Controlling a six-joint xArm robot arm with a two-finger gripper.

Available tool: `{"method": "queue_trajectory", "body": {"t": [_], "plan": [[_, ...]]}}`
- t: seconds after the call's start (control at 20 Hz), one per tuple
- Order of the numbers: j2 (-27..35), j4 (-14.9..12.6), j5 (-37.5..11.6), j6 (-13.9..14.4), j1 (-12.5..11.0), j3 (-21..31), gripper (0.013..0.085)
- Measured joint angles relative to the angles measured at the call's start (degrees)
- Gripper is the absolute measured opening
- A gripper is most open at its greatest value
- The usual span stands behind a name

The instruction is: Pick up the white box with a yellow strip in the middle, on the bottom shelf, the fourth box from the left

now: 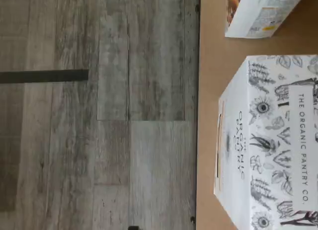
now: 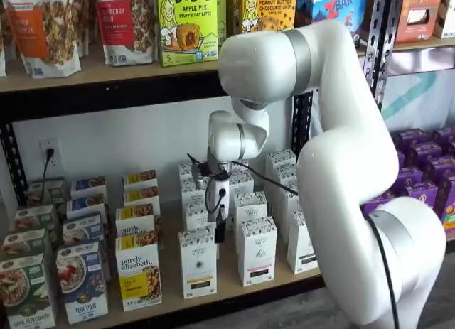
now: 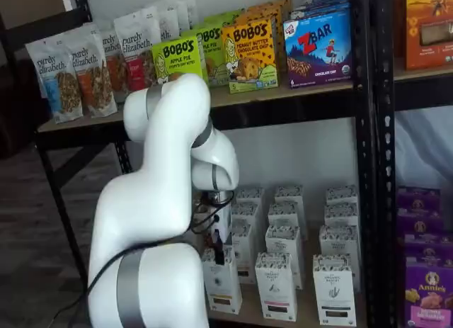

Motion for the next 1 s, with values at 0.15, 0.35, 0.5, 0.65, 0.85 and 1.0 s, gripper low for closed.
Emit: {"method": "queue_trajectory", "body": {"t": [0.15, 0.35, 0.5, 0.65, 0.85, 1.0], "plan": [[1.76, 1.87, 2.31, -1.24, 0.08, -3.56, 0.0850], [4.40, 1.91, 4.59, -0.67, 0.38, -8.56, 0.0850], [5.70, 1.35, 4.46, 0.03, 0.53, -10.53, 0.0850], [6.91, 0.45, 5.22, 0.83, 0.54, -12.31, 0.0850], [8.68, -0.66, 6.26, 1.78, 0.54, -14.67, 0.0850], [10.09, -0.87, 6.93, 1.95, 0.48, -16.46, 0.0850]]}}
